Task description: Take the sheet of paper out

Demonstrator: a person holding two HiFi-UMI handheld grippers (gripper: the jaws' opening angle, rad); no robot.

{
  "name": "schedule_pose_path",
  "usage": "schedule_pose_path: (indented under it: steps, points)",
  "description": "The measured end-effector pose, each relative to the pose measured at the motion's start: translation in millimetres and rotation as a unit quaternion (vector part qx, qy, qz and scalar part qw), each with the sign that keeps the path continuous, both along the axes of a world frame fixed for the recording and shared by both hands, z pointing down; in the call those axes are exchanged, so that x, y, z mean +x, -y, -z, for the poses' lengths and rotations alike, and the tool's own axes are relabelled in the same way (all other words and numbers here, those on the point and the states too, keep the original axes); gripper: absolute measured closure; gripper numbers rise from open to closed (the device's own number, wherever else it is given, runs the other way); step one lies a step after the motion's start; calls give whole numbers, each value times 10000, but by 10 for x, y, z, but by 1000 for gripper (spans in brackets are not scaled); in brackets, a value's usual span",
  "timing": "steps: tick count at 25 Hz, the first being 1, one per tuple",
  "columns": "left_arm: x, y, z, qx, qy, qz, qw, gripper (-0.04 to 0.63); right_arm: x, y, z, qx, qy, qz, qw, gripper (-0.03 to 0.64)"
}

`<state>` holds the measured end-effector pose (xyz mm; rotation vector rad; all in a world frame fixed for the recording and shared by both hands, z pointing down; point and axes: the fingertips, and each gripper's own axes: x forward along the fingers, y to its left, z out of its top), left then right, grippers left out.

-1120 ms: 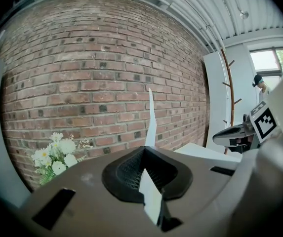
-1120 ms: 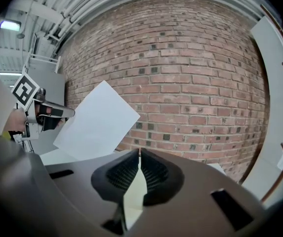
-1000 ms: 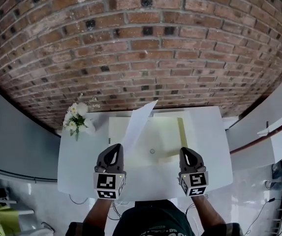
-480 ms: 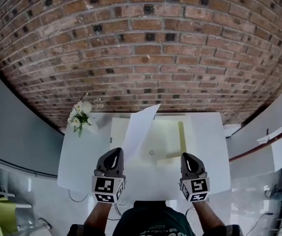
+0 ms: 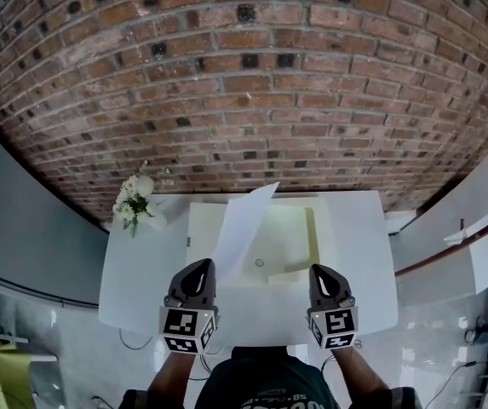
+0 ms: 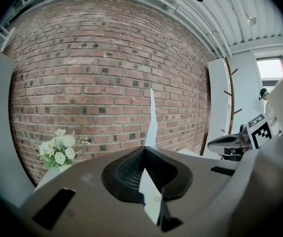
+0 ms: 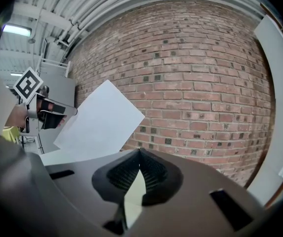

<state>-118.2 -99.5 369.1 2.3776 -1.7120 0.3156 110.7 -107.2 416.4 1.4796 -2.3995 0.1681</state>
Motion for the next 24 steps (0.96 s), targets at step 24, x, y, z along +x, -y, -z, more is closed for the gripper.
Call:
schedule_pose_path:
  steps: [24]
  points:
    - [172, 63, -51, -98, -107, -87, 9999, 586, 57, 44, 6, -25, 128, 37, 9999, 549]
